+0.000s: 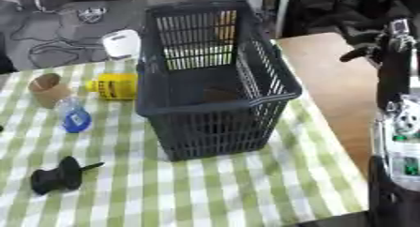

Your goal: Pick up objects on the table and place them in the box.

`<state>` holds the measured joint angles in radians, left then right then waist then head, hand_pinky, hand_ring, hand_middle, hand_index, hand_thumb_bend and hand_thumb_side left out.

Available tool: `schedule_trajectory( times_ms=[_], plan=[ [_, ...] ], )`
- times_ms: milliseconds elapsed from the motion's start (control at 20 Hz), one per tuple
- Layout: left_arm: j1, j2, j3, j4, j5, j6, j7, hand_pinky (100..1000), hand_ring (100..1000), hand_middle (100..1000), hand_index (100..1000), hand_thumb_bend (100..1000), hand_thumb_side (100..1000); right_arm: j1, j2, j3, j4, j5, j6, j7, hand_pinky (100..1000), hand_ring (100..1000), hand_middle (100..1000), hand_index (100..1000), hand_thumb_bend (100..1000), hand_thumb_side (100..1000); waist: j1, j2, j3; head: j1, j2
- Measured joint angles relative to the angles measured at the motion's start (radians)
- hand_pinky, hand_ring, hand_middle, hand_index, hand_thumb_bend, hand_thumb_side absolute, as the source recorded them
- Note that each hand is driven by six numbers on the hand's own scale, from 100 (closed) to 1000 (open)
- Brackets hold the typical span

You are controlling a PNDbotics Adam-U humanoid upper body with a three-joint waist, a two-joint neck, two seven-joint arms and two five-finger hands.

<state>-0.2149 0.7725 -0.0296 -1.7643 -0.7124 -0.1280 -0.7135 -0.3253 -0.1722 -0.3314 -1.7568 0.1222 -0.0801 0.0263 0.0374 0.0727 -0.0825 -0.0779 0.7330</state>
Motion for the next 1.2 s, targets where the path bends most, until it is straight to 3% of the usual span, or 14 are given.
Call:
schedule_trajectory(
  times_ms=[450, 1200],
  plan=[
    [-0.035, -0.002, -0.084, 0.057, -0.161, -0.023, 0.079, 870, 811, 732, 842, 996, 639, 0.0, 0.0, 0.0, 0.0, 0.0, -0.001, 0.003, 450, 577, 611, 700, 100, 639, 0.0, 0.0, -0.006, -0.003, 0.0],
    [-0.067, -0.071, -0.16, 0.139, -0.238, -0.077, 0.086, 876, 828, 778, 860, 972, 577, -0.001, 0.0, 0.006, 0.002, 0.0, -0.004, 0.006, 451, 577, 611, 701, 100, 637, 0.0, 0.0, -0.009, -0.008, -0.005]
  ],
)
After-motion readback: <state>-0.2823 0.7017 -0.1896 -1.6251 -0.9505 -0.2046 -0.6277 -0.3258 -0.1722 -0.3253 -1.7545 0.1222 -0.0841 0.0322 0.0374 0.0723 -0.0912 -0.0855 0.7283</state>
